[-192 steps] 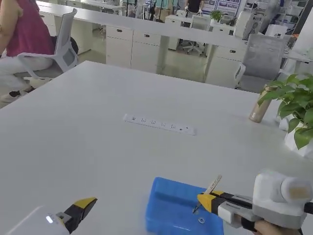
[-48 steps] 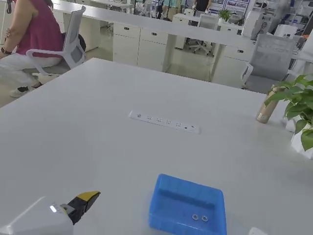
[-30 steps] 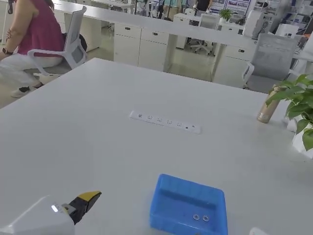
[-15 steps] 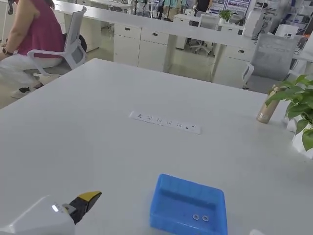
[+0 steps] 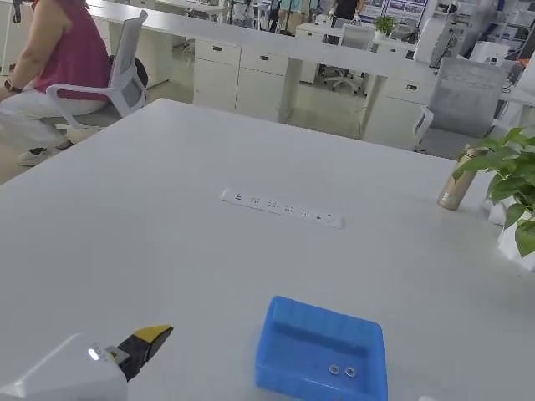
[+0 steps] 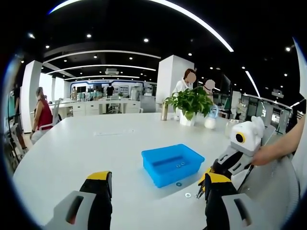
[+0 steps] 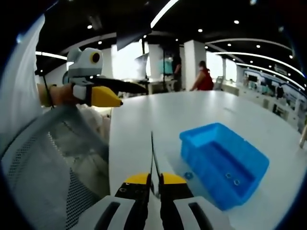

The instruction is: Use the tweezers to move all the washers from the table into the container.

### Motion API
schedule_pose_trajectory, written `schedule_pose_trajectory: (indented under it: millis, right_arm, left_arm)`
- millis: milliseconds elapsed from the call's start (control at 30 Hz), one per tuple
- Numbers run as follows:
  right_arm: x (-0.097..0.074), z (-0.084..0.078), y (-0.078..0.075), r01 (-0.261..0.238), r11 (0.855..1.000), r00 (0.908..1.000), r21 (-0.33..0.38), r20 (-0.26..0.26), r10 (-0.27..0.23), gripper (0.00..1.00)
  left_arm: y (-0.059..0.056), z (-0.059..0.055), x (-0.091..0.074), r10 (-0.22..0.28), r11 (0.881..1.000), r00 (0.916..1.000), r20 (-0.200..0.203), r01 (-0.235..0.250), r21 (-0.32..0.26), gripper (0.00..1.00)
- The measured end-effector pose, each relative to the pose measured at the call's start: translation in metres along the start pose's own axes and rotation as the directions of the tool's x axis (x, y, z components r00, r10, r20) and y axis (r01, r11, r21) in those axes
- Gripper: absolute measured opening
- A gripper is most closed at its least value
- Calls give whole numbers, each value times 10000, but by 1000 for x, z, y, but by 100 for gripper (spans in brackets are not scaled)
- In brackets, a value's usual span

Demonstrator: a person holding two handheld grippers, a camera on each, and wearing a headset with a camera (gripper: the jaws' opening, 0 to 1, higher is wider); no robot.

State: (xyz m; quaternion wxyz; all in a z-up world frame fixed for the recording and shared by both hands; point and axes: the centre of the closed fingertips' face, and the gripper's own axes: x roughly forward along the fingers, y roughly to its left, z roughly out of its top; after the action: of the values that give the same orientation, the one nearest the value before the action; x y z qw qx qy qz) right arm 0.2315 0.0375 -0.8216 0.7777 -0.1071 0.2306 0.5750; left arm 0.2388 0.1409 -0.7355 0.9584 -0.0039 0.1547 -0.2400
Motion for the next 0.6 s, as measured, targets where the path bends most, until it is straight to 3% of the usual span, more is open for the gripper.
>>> schedule_pose_trajectory:
  millis: [100, 600]
  right_arm:
    - [-3, 0, -6, 49, 9993, 10000, 380, 69, -51, 4]
    - [-2, 2, -5, 107, 9998, 9999, 137, 90, -108, 4]
  left_arm:
    - [0, 0, 0, -15, 10000, 10000, 0, 15, 12, 81]
    - [-2, -1, 0, -81, 10000, 10000, -55, 81, 32, 80]
